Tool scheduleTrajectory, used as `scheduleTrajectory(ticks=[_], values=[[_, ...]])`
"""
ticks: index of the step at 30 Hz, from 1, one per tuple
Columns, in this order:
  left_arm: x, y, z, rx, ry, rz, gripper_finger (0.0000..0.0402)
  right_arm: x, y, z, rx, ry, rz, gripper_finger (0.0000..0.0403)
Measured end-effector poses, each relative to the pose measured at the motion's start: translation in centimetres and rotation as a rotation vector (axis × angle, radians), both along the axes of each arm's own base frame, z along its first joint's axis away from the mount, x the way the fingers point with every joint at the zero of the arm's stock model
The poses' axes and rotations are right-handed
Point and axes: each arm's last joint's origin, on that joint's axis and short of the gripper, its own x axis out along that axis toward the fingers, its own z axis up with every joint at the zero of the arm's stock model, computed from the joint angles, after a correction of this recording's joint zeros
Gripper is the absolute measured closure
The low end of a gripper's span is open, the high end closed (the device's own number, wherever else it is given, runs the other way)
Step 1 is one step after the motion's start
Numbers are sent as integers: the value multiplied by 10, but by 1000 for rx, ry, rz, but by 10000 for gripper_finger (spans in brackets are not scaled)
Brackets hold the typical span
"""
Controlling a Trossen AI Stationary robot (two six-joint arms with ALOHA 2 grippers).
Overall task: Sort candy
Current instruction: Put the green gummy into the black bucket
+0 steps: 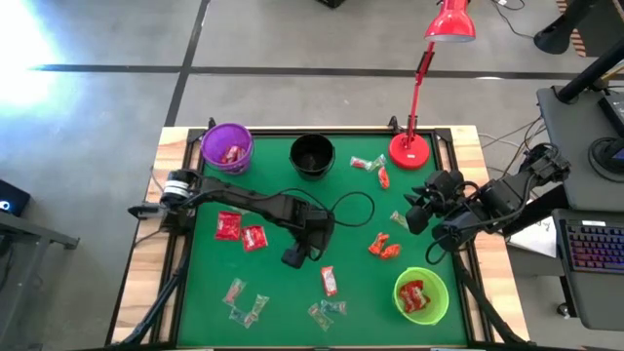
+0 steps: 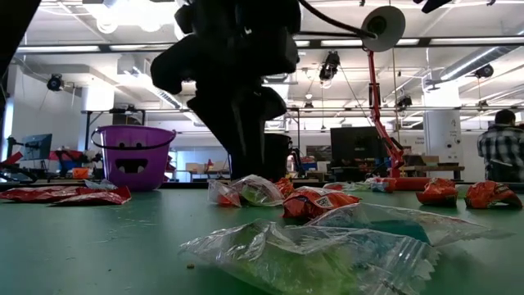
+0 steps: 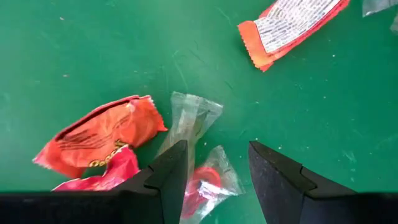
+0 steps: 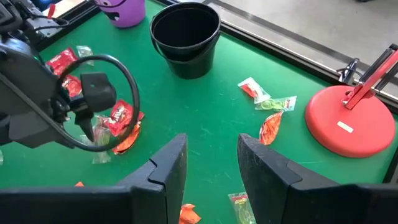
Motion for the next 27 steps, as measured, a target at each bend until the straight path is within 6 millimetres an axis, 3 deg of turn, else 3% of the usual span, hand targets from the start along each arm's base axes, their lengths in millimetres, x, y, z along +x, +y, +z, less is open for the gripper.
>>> scheduleTrajectory(ticks=[20,27], values=[[6,10,-11,57,-12,62,251,0,0,0,2,1,1,271],[9,12,-26,62,24,63,254,0,0,0,2,-4,0,271]])
